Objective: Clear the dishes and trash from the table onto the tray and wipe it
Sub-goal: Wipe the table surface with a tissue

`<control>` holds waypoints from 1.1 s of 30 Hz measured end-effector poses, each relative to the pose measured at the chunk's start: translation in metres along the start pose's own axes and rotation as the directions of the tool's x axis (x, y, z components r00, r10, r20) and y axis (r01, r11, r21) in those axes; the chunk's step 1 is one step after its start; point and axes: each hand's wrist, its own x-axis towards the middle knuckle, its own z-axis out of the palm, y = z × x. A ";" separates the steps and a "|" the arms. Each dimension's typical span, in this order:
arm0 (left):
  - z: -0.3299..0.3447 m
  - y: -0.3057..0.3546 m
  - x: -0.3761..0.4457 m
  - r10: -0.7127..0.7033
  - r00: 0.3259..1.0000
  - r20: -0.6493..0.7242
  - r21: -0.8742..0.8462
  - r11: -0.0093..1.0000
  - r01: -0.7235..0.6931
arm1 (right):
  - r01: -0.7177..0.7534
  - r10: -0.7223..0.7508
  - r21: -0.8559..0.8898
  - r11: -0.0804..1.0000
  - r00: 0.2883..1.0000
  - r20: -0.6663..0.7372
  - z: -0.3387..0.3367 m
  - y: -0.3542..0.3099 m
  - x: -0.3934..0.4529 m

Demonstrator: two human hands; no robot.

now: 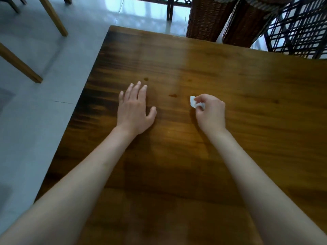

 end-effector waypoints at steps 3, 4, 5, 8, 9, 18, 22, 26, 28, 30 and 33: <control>0.007 -0.008 0.024 -0.036 0.999 -0.006 0.048 0.998 0.036 | 0.030 -0.030 0.018 0.999 1.000 -0.007 0.011 -0.006 0.021; 0.009 -0.011 0.029 -0.058 0.998 0.001 0.069 0.996 0.058 | 0.038 -0.038 0.021 0.999 0.999 -0.003 0.013 -0.008 0.025; 0.010 -0.015 0.033 -0.078 0.997 0.007 0.094 0.993 0.077 | 0.047 -0.047 0.021 0.999 0.999 0.004 0.016 -0.011 0.030; 0.016 -0.022 0.040 -0.116 0.993 0.028 0.132 0.985 0.111 | 0.082 -0.083 0.027 0.996 0.996 0.015 0.026 -0.019 0.045; 0.017 -0.023 0.040 -0.126 0.992 0.030 0.123 0.985 0.122 | 0.095 -0.095 0.034 0.995 0.995 0.018 0.030 -0.025 0.051; 0.014 -0.024 0.038 -0.121 0.990 0.069 0.075 0.990 0.116 | 0.219 -0.225 0.054 0.974 0.962 0.154 0.068 -0.090 0.103; 0.015 -0.025 0.040 -0.137 0.987 0.078 0.085 0.988 0.131 | 0.221 -0.232 0.073 0.973 0.944 0.237 0.080 -0.108 0.115; 0.014 -0.024 0.043 -0.140 0.987 0.076 0.094 0.987 0.133 | 0.275 -0.281 0.062 0.960 0.929 0.239 0.082 -0.108 0.117; 0.013 -0.024 0.042 -0.141 0.986 0.089 0.081 0.988 0.134 | 0.359 -0.355 0.038 0.933 0.895 0.270 0.082 -0.107 0.111; 0.011 -0.022 0.041 -0.137 0.986 0.095 0.059 0.990 0.132 | 0.431 -0.415 0.017 0.902 0.854 0.314 0.079 -0.104 0.107; 0.009 -0.023 0.041 -0.132 0.986 0.106 0.042 0.991 0.129 | 0.485 -0.467 0.048 0.873 0.804 0.369 0.069 -0.094 0.095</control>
